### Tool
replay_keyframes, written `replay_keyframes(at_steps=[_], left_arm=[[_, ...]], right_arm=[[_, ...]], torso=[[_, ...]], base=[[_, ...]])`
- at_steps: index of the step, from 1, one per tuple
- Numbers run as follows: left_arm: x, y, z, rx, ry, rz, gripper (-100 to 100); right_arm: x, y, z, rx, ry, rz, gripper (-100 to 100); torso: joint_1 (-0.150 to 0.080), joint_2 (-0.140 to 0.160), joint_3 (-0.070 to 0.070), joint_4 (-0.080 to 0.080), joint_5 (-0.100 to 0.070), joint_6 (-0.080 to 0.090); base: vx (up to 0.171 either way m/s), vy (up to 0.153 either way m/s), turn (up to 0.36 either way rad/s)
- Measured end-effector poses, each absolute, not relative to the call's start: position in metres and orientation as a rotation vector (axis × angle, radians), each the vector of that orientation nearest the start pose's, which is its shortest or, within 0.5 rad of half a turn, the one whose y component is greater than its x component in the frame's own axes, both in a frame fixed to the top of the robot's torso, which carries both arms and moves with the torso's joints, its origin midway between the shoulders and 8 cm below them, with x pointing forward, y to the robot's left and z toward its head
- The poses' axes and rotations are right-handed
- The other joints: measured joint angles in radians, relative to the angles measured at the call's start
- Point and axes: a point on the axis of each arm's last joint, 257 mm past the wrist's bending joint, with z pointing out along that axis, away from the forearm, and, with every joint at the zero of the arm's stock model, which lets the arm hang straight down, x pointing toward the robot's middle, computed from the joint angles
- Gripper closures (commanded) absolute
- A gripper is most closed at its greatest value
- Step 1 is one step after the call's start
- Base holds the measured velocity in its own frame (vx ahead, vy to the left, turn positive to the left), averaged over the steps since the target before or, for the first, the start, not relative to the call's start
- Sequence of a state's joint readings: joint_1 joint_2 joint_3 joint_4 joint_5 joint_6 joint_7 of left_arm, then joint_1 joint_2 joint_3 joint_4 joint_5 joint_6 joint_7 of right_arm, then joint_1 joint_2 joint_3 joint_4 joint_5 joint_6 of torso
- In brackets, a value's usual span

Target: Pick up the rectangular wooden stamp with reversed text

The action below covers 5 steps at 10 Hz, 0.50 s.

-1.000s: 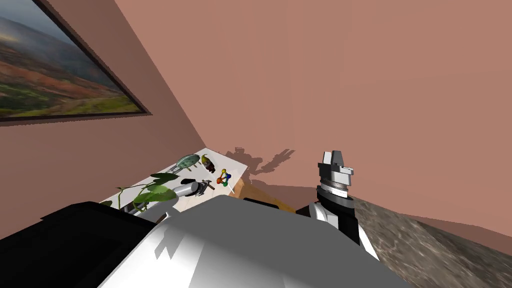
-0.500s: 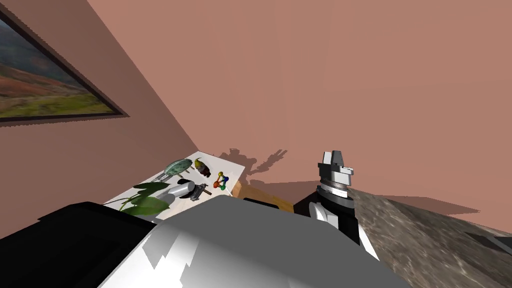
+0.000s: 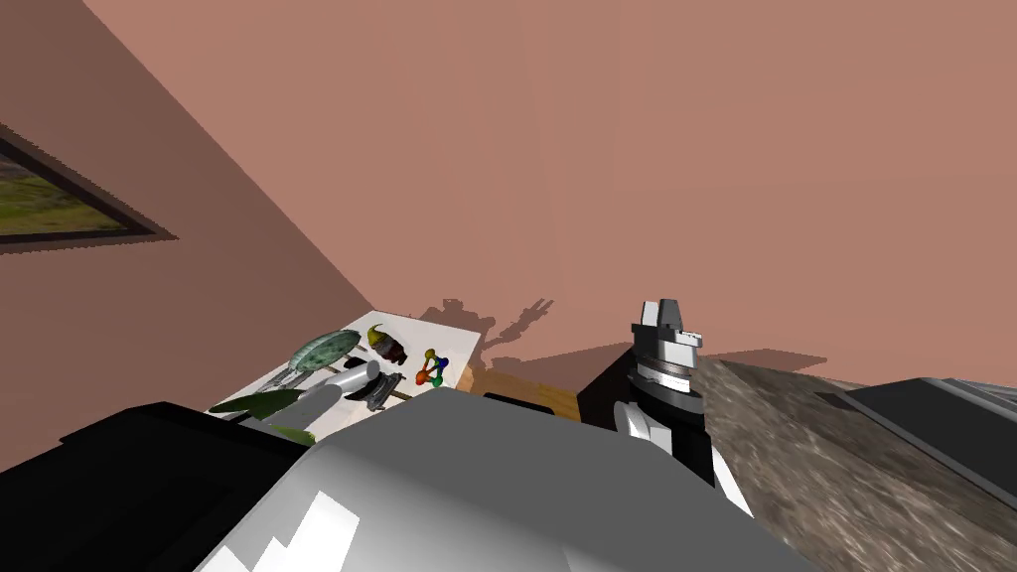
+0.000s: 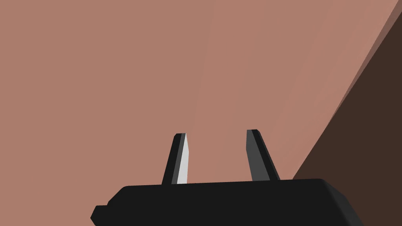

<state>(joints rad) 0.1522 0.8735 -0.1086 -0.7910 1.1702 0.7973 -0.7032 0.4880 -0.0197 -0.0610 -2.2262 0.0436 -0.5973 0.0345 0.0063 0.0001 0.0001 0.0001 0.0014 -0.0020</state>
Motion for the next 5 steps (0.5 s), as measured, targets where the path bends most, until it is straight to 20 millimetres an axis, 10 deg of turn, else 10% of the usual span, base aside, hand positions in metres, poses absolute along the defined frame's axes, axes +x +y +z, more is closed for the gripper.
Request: replay_keyframes(at_steps=[3, 4, 5], left_arm=[[0.119, 0.608, -0.52, -2.225, 2.147, 0.048, -100], [0.117, 0.608, -0.52, -2.228, 2.151, 0.049, 0], [0.118, 0.608, -0.52, -2.227, 2.151, 0.049, -100]], right_arm=[[0.336, -0.289, 0.023, 0.55, 0.623, 1.201, 0], [0.336, -0.289, 0.023, 0.55, 0.623, 1.201, 0], [0.336, -0.289, 0.023, 0.55, 0.623, 1.201, 0]], torso=[[-0.002, -0.001, 0.0, 0.0, 0.0, 0.0], [-0.003, -0.001, -0.001, 0.0, 0.0, -0.001], [-0.004, -0.002, -0.001, 0.0, -0.001, -0.001]], base=[[-0.019, 0.042, -0.17], [0.0, 0.0, 0.0], [-0.058, 0.043, -0.121]])
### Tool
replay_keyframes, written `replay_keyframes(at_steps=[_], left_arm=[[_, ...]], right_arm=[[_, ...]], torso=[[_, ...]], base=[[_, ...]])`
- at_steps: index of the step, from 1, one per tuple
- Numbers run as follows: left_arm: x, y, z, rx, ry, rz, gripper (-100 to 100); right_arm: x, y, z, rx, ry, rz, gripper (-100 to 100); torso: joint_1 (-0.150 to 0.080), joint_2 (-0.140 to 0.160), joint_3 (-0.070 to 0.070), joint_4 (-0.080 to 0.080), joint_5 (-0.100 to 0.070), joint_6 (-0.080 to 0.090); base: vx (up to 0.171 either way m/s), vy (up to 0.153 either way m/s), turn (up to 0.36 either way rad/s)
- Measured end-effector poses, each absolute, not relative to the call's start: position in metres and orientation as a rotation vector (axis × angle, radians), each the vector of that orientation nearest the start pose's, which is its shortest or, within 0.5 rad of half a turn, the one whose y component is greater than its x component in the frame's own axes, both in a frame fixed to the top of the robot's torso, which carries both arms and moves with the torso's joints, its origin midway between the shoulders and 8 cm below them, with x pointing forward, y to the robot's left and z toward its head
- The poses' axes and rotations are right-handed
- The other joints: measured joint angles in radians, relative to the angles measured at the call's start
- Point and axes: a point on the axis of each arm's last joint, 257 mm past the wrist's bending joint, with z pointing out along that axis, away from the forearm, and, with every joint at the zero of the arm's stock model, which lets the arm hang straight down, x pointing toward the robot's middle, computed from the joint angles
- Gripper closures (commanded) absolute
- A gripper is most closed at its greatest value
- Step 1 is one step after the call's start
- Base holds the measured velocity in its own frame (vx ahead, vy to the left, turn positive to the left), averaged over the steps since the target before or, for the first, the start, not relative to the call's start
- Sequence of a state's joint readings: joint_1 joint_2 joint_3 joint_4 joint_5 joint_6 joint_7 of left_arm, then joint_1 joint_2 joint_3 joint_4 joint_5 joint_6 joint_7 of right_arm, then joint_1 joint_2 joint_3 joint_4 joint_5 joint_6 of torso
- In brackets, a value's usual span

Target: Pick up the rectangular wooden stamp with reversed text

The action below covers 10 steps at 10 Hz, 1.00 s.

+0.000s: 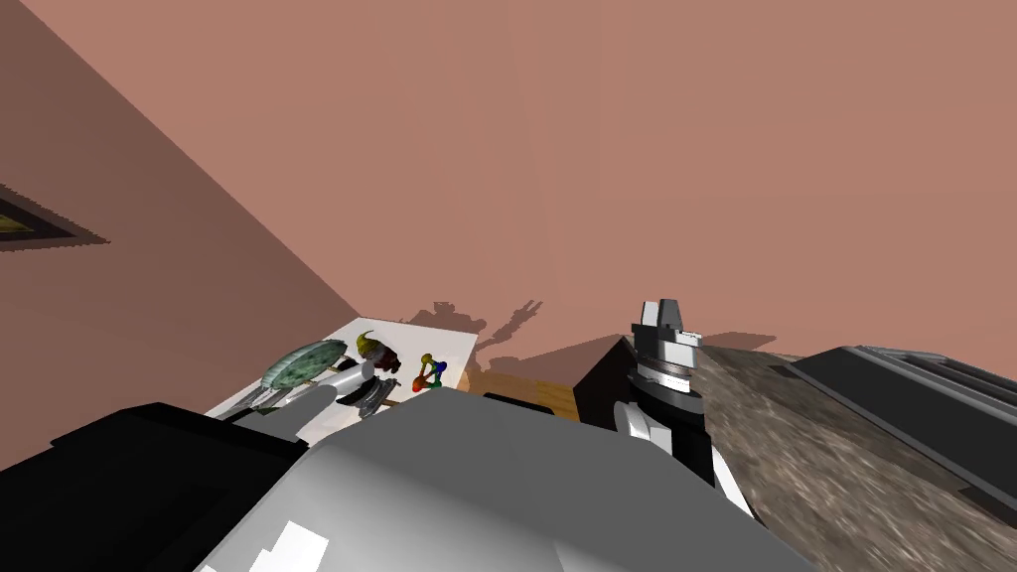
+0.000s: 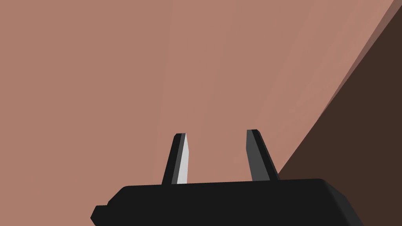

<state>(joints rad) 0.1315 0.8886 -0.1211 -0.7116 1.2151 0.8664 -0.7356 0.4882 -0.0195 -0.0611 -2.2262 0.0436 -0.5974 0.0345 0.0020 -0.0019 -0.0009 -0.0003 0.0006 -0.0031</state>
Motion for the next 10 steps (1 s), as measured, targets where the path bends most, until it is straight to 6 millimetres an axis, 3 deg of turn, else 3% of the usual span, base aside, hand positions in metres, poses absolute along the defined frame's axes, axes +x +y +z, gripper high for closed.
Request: replay_keyframes(at_steps=[4, 5, 9, 10], left_arm=[[0.129, 0.591, -0.539, -2.269, 2.103, 0.05, -100], [0.129, 0.591, -0.539, -2.271, 2.099, 0.05, 100], [0.128, 0.591, -0.539, -2.275, 2.098, 0.052, 100], [0.128, 0.591, -0.539, -2.275, 2.098, 0.053, 0]], right_arm=[[0.336, -0.289, 0.023, 0.55, 0.623, 1.201, 0], [0.336, -0.289, 0.023, 0.55, 0.623, 1.201, 0], [0.336, -0.289, 0.023, 0.55, 0.623, 1.201, 0], [0.336, -0.289, 0.023, 0.55, 0.623, 1.201, 0]], torso=[[0.003, 0.006, 0.003, 0.001, 0.001, 0.0], [0.001, 0.003, 0.002, 0.001, 0.0, 0.0], [0.001, -0.001, 0.0, 0.0, 0.001, 0.001], [0.001, -0.001, 0.0, 0.0, 0.001, 0.001]], base=[[-0.089, 0.058, -0.1], [-0.008, 0.005, 0.002], [-0.002, 0.0, 0.004], [0.0, 0.0, 0.0]])
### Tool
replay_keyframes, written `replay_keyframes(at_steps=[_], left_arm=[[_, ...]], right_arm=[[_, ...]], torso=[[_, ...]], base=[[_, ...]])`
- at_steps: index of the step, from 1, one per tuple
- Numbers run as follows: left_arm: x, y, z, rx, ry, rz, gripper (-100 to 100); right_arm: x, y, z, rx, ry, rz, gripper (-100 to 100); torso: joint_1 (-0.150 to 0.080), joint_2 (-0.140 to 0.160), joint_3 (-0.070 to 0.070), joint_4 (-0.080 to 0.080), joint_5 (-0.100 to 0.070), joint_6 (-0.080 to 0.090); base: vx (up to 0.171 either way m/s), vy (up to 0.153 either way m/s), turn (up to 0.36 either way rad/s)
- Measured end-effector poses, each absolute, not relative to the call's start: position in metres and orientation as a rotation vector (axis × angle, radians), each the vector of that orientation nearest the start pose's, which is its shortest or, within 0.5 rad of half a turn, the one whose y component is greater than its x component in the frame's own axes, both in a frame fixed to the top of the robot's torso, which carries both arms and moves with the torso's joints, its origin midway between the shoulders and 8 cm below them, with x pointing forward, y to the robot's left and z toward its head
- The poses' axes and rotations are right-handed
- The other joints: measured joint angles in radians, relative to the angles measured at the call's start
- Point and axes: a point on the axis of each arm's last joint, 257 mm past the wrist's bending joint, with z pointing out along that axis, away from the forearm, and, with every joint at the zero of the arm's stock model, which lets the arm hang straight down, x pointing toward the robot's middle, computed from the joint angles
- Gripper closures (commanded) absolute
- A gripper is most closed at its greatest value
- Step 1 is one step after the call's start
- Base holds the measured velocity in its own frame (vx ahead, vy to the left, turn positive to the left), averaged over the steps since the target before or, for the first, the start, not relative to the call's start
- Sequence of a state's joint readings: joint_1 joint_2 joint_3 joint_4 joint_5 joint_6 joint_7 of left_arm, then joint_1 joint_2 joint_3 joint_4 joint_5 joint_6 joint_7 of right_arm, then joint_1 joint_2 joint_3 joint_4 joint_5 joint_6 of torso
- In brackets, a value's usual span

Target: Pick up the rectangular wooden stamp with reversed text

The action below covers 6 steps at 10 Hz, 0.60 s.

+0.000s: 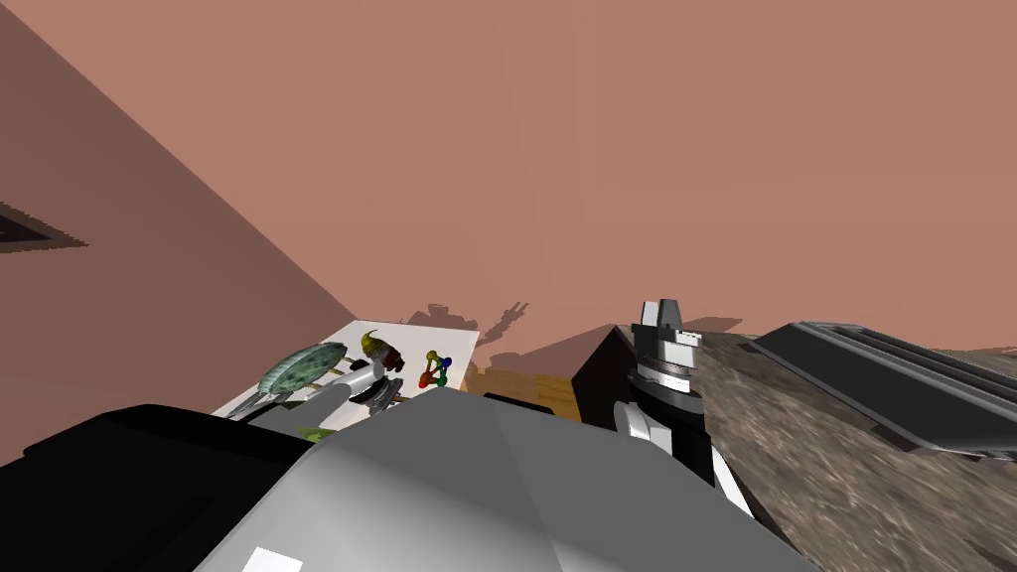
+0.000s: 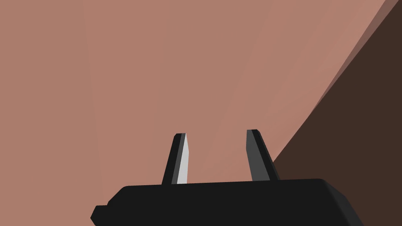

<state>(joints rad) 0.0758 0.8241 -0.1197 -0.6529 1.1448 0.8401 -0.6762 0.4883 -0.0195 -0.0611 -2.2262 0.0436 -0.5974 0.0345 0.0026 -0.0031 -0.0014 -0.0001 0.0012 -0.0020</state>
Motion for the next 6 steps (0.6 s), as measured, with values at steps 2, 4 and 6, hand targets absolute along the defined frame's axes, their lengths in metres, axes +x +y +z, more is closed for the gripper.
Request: replay_keyframes(at_steps=[2, 4, 6], left_arm=[[0.126, 0.593, -0.535, -2.261, 2.11, 0.051, 100], [0.121, 0.601, -0.528, -2.246, 2.129, 0.052, 100], [0.117, 0.604, -0.522, -2.232, 2.146, 0.051, 0]], right_arm=[[0.336, -0.289, 0.023, 0.55, 0.623, 1.201, 0], [0.336, -0.289, 0.023, 0.55, 0.623, 1.201, 0], [0.336, -0.289, 0.023, 0.55, 0.623, 1.201, 0]], torso=[[-0.002, -0.003, -0.002, -0.001, -0.001, -0.002], [-0.006, -0.005, -0.003, -0.001, -0.001, 0.0], [-0.003, -0.004, -0.002, -0.001, -0.001, 0.0]], base=[[0.096, -0.053, 0.149], [0.091, -0.076, 0.094], [0.028, -0.019, 0.013]])
